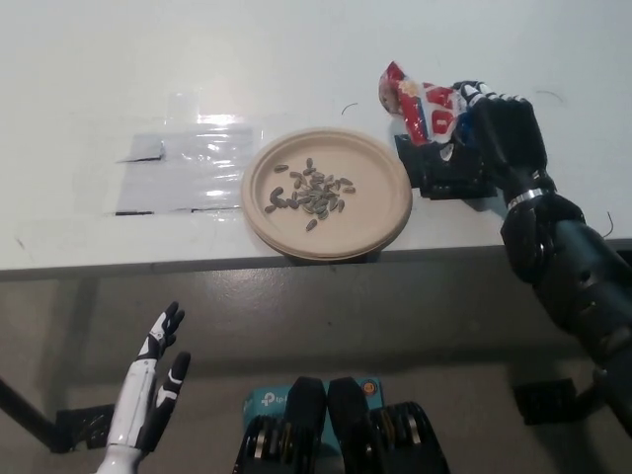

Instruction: The robot picks up a small bag of sunflower seeds on the right hand side and take it to the empty plate on the left hand side then pours some sunflower seeds on to the plate.

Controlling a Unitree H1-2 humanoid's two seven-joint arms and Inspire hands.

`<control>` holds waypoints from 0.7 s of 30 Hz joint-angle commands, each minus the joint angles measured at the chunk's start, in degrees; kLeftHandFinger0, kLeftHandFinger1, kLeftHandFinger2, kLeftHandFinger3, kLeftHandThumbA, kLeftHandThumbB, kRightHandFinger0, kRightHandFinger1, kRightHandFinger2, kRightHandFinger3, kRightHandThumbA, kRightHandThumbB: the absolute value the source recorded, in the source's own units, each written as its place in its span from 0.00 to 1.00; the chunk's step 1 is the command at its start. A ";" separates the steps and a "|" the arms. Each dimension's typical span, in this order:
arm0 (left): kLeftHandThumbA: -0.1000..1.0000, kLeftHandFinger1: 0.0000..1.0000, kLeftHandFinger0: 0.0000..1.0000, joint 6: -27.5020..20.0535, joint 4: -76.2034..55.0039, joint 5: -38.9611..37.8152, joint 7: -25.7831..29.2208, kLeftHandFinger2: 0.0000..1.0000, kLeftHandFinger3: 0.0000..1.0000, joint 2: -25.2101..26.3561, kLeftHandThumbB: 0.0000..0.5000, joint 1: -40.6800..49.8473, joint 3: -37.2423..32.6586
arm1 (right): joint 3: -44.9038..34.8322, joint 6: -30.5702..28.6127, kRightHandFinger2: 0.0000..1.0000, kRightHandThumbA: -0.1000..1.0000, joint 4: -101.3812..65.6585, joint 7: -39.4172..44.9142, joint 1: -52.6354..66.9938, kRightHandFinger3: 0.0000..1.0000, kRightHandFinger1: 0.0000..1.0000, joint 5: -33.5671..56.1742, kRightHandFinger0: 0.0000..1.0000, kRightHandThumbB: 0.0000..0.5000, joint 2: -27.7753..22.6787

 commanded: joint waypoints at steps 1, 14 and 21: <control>1.00 1.00 1.00 -1.39 -1.57 0.67 1.78 1.00 1.00 0.65 0.26 0.44 0.41 | -1.03 -2.03 0.79 0.00 -0.82 -0.34 -1.70 0.75 0.31 3.19 0.00 0.24 -1.17; 1.00 1.00 1.00 -2.08 -0.75 0.52 2.58 1.00 1.00 0.53 0.24 1.09 0.59 | 10.98 8.23 1.00 0.39 0.73 2.83 -1.48 1.00 0.99 -4.65 0.68 0.63 -2.12; 1.00 1.00 1.00 -1.71 -1.22 0.72 2.55 1.00 1.00 0.41 0.24 1.23 0.52 | 11.13 9.57 1.00 0.68 0.69 18.28 -0.71 1.00 1.00 -1.38 1.00 1.00 -1.01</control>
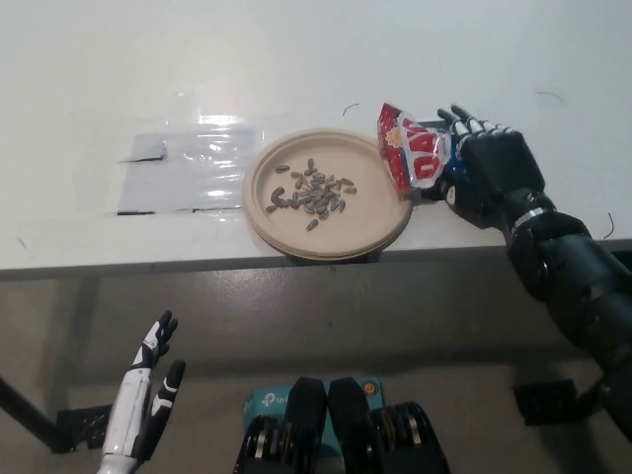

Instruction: The robot picks up a small bag of sunflower seeds on the right hand side and take it to the empty plate on the left hand side then pours some sunflower seeds on to the plate.

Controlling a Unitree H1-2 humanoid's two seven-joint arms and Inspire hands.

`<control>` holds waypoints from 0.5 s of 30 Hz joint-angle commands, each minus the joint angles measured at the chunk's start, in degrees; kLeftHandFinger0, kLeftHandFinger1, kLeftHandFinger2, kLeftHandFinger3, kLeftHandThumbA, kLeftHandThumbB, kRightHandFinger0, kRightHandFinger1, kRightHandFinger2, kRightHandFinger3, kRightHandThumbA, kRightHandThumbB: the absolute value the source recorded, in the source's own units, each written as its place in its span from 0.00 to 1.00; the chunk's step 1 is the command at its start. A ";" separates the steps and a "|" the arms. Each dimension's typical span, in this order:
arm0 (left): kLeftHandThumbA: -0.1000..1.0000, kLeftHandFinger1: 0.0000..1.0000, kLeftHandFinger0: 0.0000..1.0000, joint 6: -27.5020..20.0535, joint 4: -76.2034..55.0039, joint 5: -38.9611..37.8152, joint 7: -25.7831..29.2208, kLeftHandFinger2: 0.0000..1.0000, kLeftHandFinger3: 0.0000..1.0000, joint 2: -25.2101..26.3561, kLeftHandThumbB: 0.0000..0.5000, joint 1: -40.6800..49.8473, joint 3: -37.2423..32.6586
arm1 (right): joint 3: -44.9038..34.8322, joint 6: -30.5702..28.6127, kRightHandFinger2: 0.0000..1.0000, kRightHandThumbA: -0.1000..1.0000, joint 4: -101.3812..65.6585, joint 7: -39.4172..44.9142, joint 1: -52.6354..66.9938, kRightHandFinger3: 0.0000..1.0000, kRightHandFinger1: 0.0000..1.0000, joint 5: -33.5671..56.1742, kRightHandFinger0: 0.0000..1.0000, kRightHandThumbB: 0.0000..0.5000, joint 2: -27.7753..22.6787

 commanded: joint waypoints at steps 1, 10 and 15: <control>1.00 1.00 1.00 -1.50 -1.41 0.45 1.76 1.00 1.00 0.36 0.24 0.17 0.30 | 0.05 4.06 1.00 0.70 -0.56 11.64 -1.82 1.00 1.00 1.39 1.00 1.00 0.14; 1.00 1.00 1.00 -1.58 -1.06 0.72 1.73 1.00 1.00 0.46 0.25 -0.52 0.24 | -1.89 3.11 1.00 0.69 -2.22 20.30 -1.39 1.00 1.00 4.08 1.00 1.00 -0.25; 1.00 1.00 1.00 -1.21 -1.47 0.79 1.62 1.00 1.00 0.48 0.27 -0.42 0.28 | -4.13 -0.68 1.00 0.71 -6.54 25.42 0.26 1.00 1.00 7.08 1.00 1.00 -2.06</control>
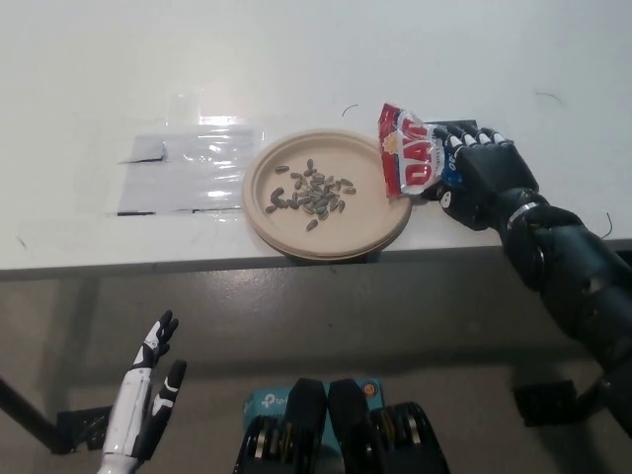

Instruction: The robot picks up a small bag of sunflower seeds on the right hand side and take it to the empty plate on the left hand side then pours some sunflower seeds on to the plate.

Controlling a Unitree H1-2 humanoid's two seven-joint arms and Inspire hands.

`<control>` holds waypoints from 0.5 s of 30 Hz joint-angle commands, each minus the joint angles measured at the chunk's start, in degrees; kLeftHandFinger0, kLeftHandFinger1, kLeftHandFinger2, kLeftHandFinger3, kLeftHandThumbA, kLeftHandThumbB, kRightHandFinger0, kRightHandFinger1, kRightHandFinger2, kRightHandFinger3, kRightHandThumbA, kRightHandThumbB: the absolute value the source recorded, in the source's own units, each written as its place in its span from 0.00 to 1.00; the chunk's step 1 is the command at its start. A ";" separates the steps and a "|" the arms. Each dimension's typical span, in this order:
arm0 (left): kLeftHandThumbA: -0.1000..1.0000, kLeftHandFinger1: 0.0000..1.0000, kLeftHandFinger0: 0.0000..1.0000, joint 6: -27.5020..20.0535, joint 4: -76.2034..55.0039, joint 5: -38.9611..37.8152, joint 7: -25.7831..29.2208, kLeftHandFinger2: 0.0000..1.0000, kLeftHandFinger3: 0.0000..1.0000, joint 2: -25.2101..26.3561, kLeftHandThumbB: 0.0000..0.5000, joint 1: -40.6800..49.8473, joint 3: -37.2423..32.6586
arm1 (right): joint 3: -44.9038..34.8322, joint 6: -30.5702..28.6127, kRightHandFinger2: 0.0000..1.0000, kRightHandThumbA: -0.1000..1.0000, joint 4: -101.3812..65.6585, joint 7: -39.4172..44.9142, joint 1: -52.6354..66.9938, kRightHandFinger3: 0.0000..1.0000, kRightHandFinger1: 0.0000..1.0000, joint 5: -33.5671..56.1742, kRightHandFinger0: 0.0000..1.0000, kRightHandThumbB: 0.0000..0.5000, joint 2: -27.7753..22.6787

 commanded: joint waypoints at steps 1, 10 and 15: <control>1.00 1.00 1.00 -1.27 -1.45 0.39 1.57 1.00 1.00 0.63 0.26 -0.53 0.32 | -2.15 -3.11 1.00 0.71 -4.49 11.90 0.77 1.00 1.00 4.59 1.00 1.00 -2.07; 1.00 1.00 1.00 -1.50 -0.67 -0.19 1.27 1.00 1.00 0.97 0.25 -1.52 0.40 | -9.26 0.08 1.00 0.79 -37.84 24.83 9.39 1.00 1.00 15.09 1.00 1.00 -9.16; 1.00 1.00 1.00 -2.29 -0.20 0.87 2.18 1.00 1.00 0.83 0.17 -1.80 0.41 | -12.16 2.81 1.00 0.68 -43.68 28.33 9.61 1.00 1.00 17.95 1.00 1.00 -10.25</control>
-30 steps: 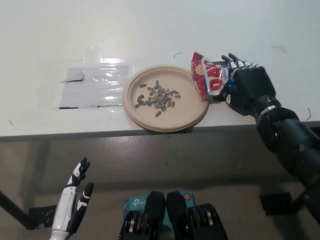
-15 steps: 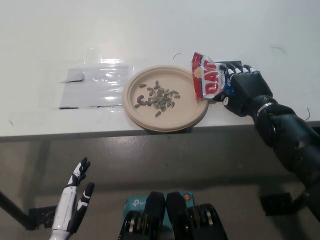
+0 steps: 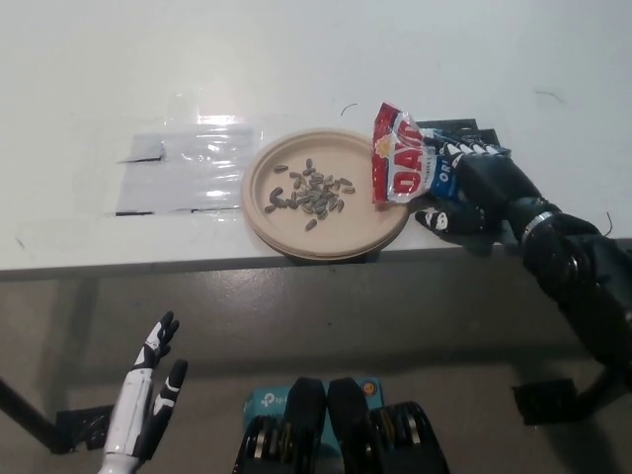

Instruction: The robot picks up a small bag of sunflower seeds on the right hand side and take it to the empty plate on the left hand side then pours some sunflower seeds on to the plate.

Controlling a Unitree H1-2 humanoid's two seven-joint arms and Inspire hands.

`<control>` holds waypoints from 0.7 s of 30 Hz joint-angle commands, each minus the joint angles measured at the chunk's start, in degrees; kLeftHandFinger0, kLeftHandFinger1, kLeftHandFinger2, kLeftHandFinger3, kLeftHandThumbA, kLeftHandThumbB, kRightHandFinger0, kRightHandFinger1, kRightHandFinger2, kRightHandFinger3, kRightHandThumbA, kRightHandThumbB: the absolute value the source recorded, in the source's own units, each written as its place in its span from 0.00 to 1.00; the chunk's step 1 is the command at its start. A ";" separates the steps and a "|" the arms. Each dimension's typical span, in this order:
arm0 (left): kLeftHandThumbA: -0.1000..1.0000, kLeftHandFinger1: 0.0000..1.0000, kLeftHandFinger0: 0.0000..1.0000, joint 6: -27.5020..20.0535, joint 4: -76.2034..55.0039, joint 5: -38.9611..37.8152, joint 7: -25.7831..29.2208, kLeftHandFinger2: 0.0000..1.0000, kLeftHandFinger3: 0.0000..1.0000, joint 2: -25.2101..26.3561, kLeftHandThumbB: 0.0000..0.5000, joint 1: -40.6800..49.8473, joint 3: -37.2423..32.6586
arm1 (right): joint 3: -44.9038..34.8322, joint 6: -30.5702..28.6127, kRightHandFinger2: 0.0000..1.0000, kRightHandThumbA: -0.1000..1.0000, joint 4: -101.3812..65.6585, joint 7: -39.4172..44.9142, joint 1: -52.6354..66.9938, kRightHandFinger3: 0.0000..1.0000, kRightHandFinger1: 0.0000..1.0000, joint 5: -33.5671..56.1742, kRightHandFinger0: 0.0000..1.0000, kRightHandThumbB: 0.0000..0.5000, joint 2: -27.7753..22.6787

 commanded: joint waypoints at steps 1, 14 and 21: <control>1.00 1.00 1.00 -2.27 -1.14 0.80 2.18 1.00 1.00 0.78 0.16 -1.52 0.42 | -5.12 3.37 1.00 0.65 -13.11 13.26 -2.26 1.00 1.00 10.16 1.00 1.00 -4.09; 1.00 1.00 1.00 -2.86 -0.74 0.36 2.06 1.00 1.00 1.10 0.07 -2.30 0.53 | -6.48 5.93 1.00 0.59 -14.16 17.65 -2.83 1.00 1.00 7.77 1.00 1.00 -6.52; 1.00 1.00 1.00 -1.42 -0.99 -0.02 1.59 1.00 1.00 0.88 0.11 -3.73 0.54 | -18.82 -1.14 1.00 1.00 -33.77 7.47 6.11 1.00 1.00 15.43 1.00 0.71 -4.41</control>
